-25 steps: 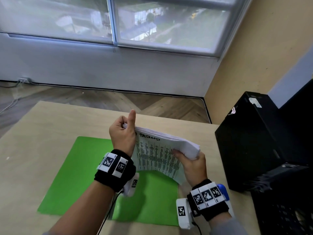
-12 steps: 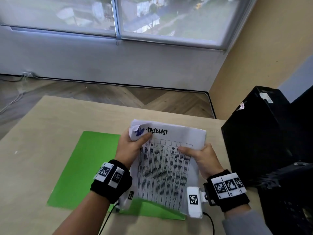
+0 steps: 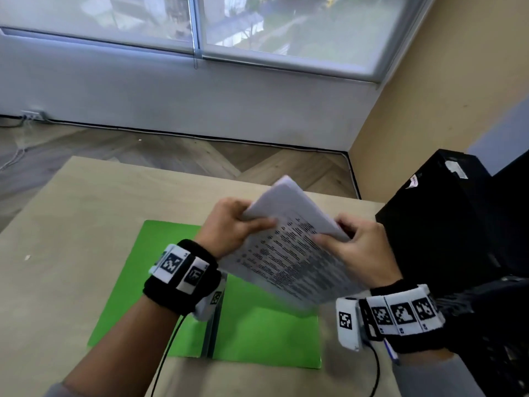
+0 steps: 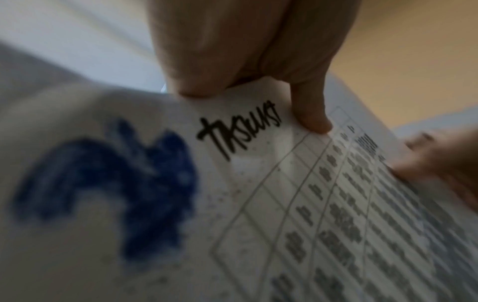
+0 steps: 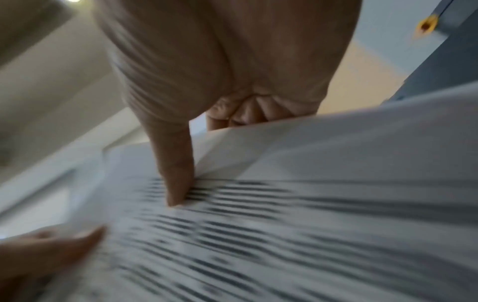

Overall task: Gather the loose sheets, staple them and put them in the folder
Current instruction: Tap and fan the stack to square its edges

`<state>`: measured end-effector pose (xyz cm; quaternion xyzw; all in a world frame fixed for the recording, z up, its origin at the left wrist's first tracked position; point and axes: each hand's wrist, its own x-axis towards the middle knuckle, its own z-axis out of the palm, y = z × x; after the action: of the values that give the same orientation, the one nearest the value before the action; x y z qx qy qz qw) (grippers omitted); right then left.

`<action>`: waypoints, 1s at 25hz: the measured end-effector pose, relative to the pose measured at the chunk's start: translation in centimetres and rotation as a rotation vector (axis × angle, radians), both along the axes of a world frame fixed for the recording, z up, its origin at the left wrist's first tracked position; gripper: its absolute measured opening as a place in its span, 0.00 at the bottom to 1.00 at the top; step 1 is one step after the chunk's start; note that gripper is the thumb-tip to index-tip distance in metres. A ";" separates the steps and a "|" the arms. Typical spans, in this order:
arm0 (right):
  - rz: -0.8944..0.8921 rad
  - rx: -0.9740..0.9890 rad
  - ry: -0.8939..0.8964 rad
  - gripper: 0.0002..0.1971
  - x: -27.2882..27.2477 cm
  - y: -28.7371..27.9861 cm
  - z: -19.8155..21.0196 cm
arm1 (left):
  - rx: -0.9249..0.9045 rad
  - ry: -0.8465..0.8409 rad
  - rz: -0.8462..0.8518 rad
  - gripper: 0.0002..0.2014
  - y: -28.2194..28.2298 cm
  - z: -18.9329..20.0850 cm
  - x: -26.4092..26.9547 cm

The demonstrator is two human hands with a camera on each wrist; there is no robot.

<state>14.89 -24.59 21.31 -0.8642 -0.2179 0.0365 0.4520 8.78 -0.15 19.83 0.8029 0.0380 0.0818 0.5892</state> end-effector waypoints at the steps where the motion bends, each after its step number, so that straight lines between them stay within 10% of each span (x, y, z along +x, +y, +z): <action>1: -0.056 -0.015 0.032 0.11 0.3 -1.6 -0.8 | -0.209 0.042 0.057 0.06 0.9 -0.6 -0.5; 7: -0.272 0.496 0.525 0.36 -2.1 -4.0 -8.9 | -0.657 0.202 0.220 0.14 2.9 -5.7 -1.3; 11: -0.426 0.523 0.402 0.07 -2.8 -0.9 -9.5 | -0.735 0.152 0.302 0.23 1.3 -7.6 -1.1; 25: -0.523 0.593 0.434 0.16 -1.4 -0.2 -14.1 | -0.762 0.169 0.533 0.15 -1.0 -11.8 -0.2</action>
<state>13.46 -24.79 7.21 -0.6956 0.1069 0.0375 0.7094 8.54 -1.16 8.03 0.4956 0.3179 0.1450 0.7951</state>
